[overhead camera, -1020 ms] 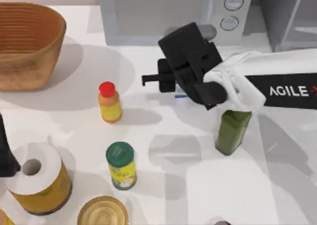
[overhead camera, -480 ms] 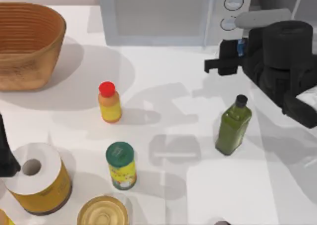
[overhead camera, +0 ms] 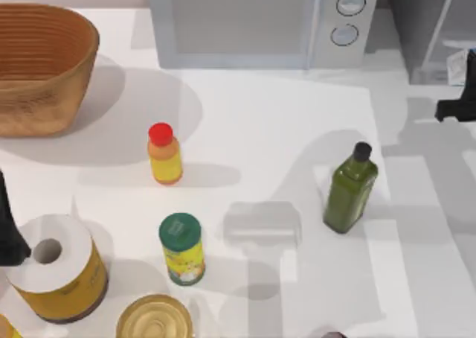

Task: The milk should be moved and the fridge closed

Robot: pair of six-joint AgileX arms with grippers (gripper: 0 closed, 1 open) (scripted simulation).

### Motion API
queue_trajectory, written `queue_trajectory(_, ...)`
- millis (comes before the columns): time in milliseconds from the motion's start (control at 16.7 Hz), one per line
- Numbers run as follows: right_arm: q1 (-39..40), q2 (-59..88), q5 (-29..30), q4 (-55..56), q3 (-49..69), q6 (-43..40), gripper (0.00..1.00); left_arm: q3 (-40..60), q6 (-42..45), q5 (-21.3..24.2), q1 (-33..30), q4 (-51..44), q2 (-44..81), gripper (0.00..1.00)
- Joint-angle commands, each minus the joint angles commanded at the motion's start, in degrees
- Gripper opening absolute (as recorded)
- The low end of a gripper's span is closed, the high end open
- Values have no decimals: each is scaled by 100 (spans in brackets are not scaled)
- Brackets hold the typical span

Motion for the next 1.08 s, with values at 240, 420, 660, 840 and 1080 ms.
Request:
queue_trajectory(240,-602,-177,-139,545,-314,-61,0,0,0,0,0,0,0,100)
queue_trajectory(420,-663,-188,-146,567,-334,-62,0,0,0,0,0,0,0,100)
queue_trajectory(660,-646,-110,-155,498,-241,-57,0,0,0,0,0,0,0,100)
queue_trajectory(840,-694,255,-265,20,311,-90,0,0,0,0,0,0,0,100)
queue_trajectory(1080,-847,1091,-498,-1342,1819,-195,0,0,0,0,0,0,0,100)
